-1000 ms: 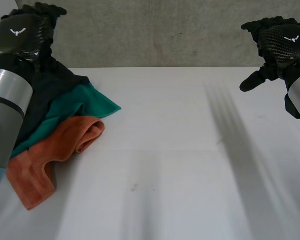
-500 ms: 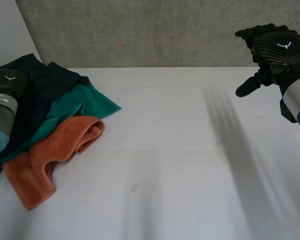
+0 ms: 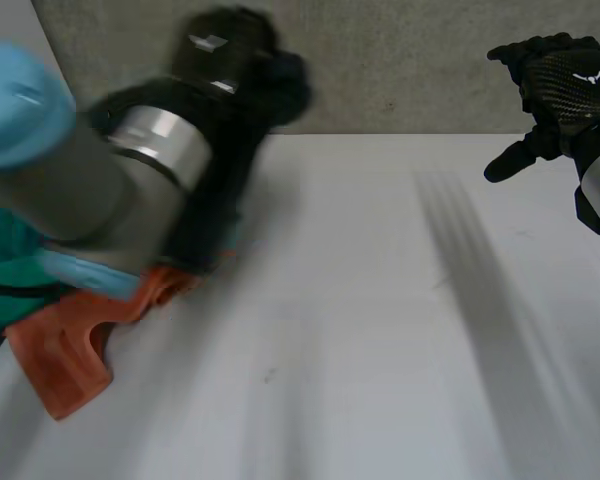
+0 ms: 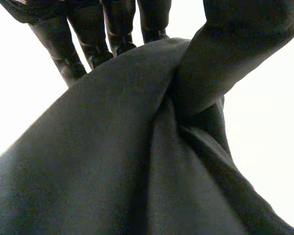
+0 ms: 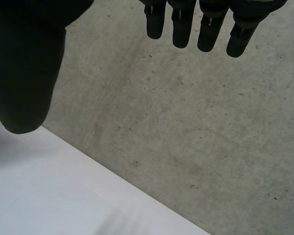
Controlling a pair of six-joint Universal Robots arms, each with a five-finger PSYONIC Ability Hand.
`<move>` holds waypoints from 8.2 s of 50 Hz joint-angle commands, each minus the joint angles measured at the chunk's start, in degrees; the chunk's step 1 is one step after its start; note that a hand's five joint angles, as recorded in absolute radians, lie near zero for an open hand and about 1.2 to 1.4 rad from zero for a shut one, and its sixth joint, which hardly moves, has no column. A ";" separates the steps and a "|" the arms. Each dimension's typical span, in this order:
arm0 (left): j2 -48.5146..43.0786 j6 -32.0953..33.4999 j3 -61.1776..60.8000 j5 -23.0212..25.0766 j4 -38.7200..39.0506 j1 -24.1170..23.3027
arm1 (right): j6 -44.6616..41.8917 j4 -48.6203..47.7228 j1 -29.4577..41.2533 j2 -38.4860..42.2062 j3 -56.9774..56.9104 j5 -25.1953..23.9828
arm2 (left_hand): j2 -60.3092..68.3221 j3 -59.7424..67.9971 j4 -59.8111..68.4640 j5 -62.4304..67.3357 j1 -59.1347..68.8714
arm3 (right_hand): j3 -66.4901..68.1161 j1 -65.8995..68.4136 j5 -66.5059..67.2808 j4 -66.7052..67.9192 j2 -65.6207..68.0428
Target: Fold the laundry.
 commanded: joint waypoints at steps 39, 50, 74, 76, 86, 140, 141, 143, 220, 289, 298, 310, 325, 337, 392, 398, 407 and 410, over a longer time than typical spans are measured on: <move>-4.65 29.15 -17.00 1.29 -15.48 17.76 | -21.19 6.50 13.78 5.76 15.11 -7.47 | -55.84 -55.34 -55.86 -53.17 -51.94 | -2.10 -2.89 -2.63 -1.97 -2.23; -9.23 30.74 -16.30 1.65 -15.04 17.68 | -19.95 -6.17 17.74 18.33 18.20 -4.14 | -40.72 -40.22 -40.74 -38.05 -36.82 | 7.89 7.10 7.36 8.02 7.77; 2.54 19.41 -16.30 -6.07 -13.55 0.20 | -23.02 -10.22 7.83 17.53 4.17 5.36 | 11.42 11.92 11.40 14.10 15.33 | 67.90 67.11 67.37 68.03 67.77; 3.78 17.92 -15.77 -9.86 -13.46 -3.66 | -24.17 -9.61 6.59 19.47 0.55 5.80 | 11.42 11.92 11.40 14.10 15.33 | 67.90 67.11 67.37 68.03 67.77; -4.91 17.03 -8.66 -17.69 -13.54 -17.82 | -29.80 -10.39 2.45 28.43 -14.84 6.33 | 11.42 11.92 11.40 14.10 15.33 | 67.90 67.11 67.37 68.03 67.77; 3.52 16.77 -21.31 -11.63 -7.22 -1.92 | -0.61 3.50 12.12 31.86 -2.10 5.09 | -44.90 -44.41 -44.93 -42.23 -41.00 | 22.65 21.86 22.12 22.78 22.53; 3.52 16.77 -21.48 -11.63 -7.04 -1.75 | -1.05 3.32 12.29 32.30 -2.45 5.27 | -45.07 -44.58 -45.09 -42.40 -41.17 | 29.71 28.91 29.17 29.83 29.58; 3.60 16.77 -21.66 -11.63 -6.60 -1.48 | -2.19 2.27 12.38 32.92 -3.24 6.41 | -45.07 -44.58 -45.09 -42.40 -41.17 | 64.49 63.70 63.96 64.62 64.37; 18.12 10.18 9.98 -11.19 -7.65 0.45 | -16.00 18.35 5.88 -13.84 -22.14 2.99 | 11.42 11.92 11.40 14.10 15.33 | 67.90 67.11 67.37 68.03 67.77; 8.26 10.53 -42.84 -7.14 -8.45 -4.21 | -39.46 -5.38 -15.13 15.08 28.13 -25.40 | -36.83 -36.34 -36.85 -34.16 -32.93 | 67.85 67.05 67.31 67.97 67.72; 2.64 17.29 -40.73 -7.41 -6.25 -4.12 | -37.45 -5.91 -15.04 14.91 28.13 -25.05 | -31.98 -31.48 -32.00 -29.31 -28.08 | 67.90 67.11 67.37 68.03 67.77; -1.32 25.82 -37.66 -10.48 1.22 -2.54 | -35.16 -5.82 -14.60 12.54 27.43 -24.09 | 8.57 9.06 8.55 11.24 12.47 | 67.90 67.11 67.37 68.03 67.77; 4.99 26.44 -33.00 -10.31 -6.50 -0.42 | -32.00 3.99 -12.23 2.62 19.72 -18.29 | 11.42 11.92 11.40 14.10 15.33 | 67.90 67.11 67.37 68.03 67.77; 26.45 19.93 -20.97 -10.31 -19.68 -4.20 | -30.33 22.10 -12.58 -11.28 1.88 -14.51 | 11.42 11.92 11.40 14.10 15.33 | 67.90 67.11 67.37 68.03 67.77; -10.74 20.38 0.79 -7.23 0.33 -2.27 | -22.68 12.19 -5.54 17.72 0.61 -4.03 | -58.58 -58.08 -58.60 -55.90 -54.67 | -2.02 -2.81 -2.56 -1.89 -2.15; -7.38 20.11 -7.76 -7.06 1.57 -4.20 | -23.03 9.14 -11.25 15.35 10.10 -10.71 | -58.58 -58.08 -58.60 -55.90 -54.67 | 4.86 4.07 4.33 4.99 4.73; -7.12 19.85 -11.99 -7.14 1.31 -4.91 | -23.64 -0.99 -11.79 18.59 14.69 -11.34 | -58.58 -58.08 -58.60 -55.90 -54.67 | 23.70 22.90 23.16 23.82 23.57; -7.03 19.85 -11.99 -7.23 1.22 -4.82 | -24.87 -1.95 -12.49 20.70 13.90 -10.38 | -58.58 -58.08 -58.60 -55.90 -54.67 | 67.75 66.96 67.22 67.88 67.62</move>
